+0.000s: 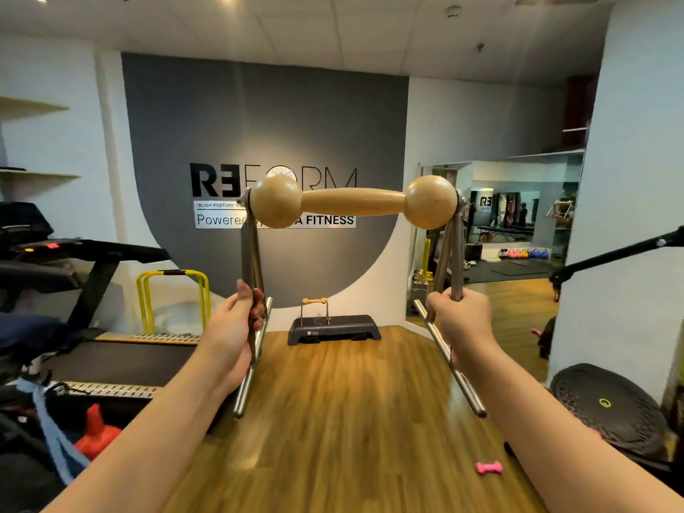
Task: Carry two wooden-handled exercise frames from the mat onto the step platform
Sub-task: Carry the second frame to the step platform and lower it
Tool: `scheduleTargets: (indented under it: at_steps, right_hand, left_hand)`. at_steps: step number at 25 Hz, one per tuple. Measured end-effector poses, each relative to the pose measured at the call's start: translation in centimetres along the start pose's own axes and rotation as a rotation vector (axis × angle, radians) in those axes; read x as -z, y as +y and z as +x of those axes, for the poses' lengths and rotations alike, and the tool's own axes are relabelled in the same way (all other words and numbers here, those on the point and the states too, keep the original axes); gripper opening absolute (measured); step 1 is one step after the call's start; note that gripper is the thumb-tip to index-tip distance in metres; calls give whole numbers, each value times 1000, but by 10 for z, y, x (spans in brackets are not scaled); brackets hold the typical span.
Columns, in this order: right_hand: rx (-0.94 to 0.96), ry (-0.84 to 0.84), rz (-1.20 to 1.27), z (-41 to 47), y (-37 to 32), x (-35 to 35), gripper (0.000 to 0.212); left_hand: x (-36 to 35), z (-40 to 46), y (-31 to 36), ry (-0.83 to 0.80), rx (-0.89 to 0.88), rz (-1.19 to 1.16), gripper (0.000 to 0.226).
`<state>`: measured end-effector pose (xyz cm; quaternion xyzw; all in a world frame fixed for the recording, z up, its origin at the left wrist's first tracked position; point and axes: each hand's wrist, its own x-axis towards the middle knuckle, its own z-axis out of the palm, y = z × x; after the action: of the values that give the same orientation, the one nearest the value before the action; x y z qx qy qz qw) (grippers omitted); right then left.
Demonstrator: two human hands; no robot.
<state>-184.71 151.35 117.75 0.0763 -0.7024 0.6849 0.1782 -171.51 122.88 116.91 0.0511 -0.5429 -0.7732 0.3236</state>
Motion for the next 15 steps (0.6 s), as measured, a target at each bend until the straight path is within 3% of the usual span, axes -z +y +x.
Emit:
scheduleTargets:
  at_steps: [12, 15]
  right_hand:
    - [-18, 11, -35, 255, 110, -187, 20]
    - [-1, -16, -53, 342, 136, -231, 28]
  left_hand:
    - [-15, 321, -120, -13, -36, 118, 39]
    - [-29, 407, -153, 0, -26, 103, 40]
